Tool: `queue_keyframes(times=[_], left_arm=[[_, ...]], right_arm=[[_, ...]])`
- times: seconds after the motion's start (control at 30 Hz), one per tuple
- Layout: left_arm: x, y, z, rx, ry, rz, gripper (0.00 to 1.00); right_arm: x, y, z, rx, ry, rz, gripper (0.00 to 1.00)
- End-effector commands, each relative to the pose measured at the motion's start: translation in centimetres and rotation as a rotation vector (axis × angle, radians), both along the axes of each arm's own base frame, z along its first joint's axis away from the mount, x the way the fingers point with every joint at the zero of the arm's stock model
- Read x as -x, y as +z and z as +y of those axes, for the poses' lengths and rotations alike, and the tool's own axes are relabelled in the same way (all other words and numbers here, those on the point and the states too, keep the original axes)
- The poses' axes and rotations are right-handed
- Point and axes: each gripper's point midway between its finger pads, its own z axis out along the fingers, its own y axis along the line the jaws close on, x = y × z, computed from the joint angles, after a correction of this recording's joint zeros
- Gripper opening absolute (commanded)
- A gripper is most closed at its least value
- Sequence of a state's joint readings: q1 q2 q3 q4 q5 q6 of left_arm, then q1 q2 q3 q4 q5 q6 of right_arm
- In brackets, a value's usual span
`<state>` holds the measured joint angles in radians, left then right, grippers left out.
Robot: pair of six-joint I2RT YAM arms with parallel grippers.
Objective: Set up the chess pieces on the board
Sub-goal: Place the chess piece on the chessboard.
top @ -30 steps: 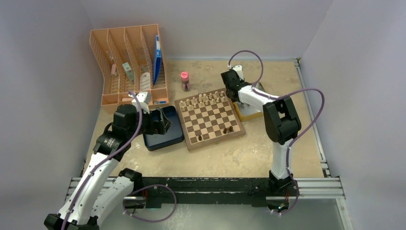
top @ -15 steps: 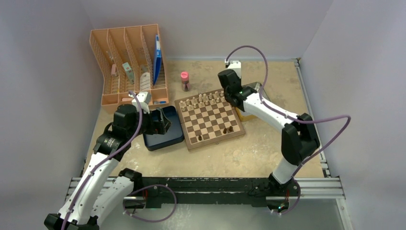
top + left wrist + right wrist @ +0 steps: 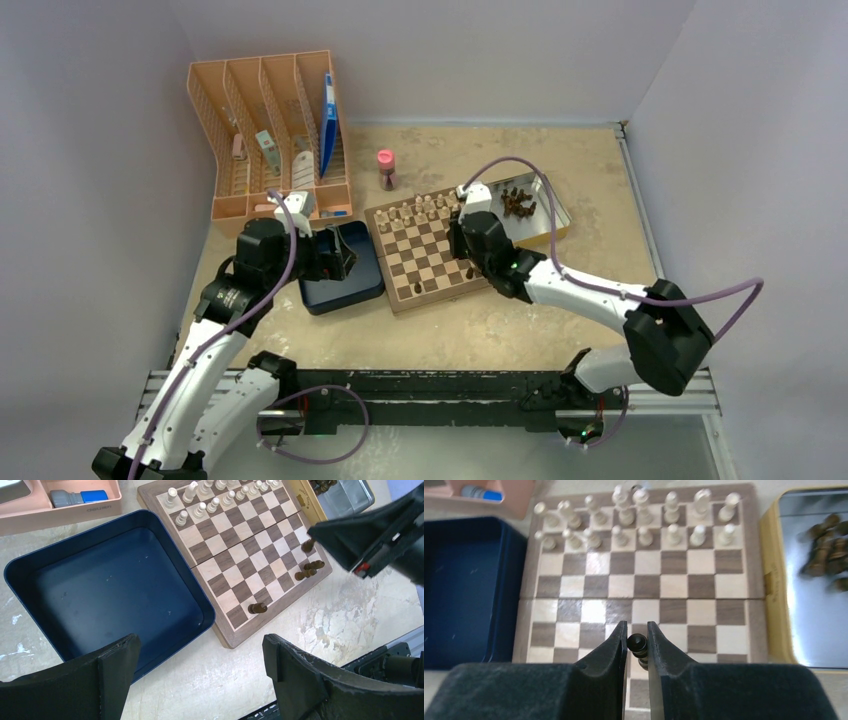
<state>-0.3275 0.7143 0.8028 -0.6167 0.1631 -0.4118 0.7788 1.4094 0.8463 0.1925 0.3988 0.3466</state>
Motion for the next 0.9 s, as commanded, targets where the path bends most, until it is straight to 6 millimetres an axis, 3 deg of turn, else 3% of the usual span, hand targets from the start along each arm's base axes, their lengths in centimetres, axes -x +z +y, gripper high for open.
queue_keyframes(times=[0.0,0.5,0.87], left_arm=[[-0.6,1.0,0.1,0.015,0.02,-0.04,0.93],[-0.6,1.0,0.1,0.015,0.021,-0.04,0.93],[-0.5,1.3,0.2,0.017,0.02,-0.052,0.93]], right_arm=[[1.1,2.9,2.6,-0.187,0.095,-0.116,0.2],[3.1,0.7,6.2,-0.251,0.219,-0.19,0.21],[3.5,-3.7,7.1,-0.167,0.185,-0.14,0.22]])
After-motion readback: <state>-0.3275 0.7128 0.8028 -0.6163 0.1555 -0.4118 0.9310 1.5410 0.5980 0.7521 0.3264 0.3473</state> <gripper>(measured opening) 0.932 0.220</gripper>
